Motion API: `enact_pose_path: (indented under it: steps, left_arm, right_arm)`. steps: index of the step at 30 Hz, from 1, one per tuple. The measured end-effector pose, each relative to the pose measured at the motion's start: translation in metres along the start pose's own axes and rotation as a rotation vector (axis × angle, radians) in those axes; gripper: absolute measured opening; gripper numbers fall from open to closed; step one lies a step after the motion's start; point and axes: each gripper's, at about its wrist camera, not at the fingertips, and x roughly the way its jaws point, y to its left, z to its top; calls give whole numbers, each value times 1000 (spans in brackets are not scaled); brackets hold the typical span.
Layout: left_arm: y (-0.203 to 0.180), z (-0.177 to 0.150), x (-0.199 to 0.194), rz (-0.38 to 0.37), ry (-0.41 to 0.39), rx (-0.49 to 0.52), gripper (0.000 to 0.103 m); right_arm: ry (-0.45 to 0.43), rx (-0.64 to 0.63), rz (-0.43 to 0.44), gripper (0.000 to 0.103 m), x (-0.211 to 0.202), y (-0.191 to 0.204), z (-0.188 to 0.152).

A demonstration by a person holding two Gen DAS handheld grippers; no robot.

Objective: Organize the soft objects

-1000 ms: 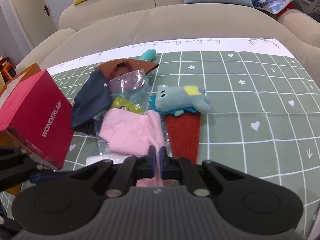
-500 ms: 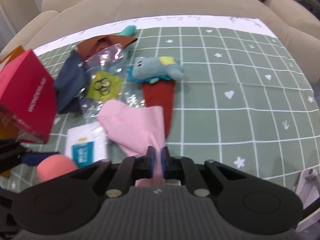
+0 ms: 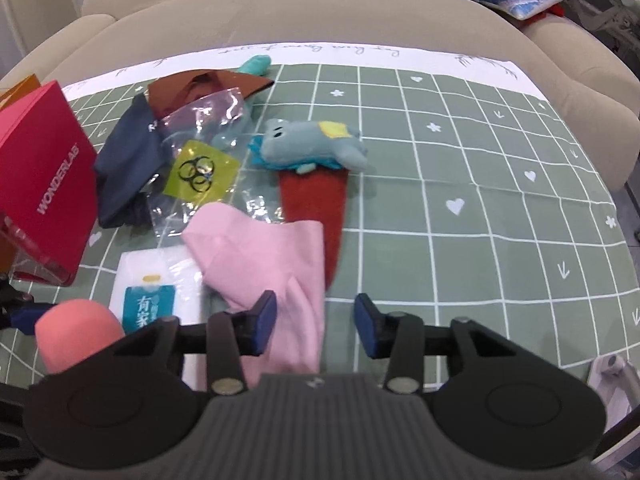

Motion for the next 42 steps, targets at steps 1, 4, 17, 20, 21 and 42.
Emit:
enact_pose_path:
  steps: [1,4,17,20,21,42]
  left_arm:
    - [-1,0,-3,-1,-6,0,57]
    - [-2,1,-10,-1,-18,3,57]
    - [7,16,-34,-3,-51,-62,55]
    - [10,27,-41,0,-61,-76,55]
    - [12,32,-43,-4,-65,-85,55]
    - [124,105,-161,164,-42,-316,55]
  right_arm:
    - [-1,1,4,34,-1,0,-1]
    - [14,26,0,21,-2,0,0]
    - [-17,147,44,0,-33,-6,13]
    - [-36,151,40,0,-42,-2,21]
    - [-44,154,41,0,-46,0,24]
    - [-189,10,197,0,-172,139,170]
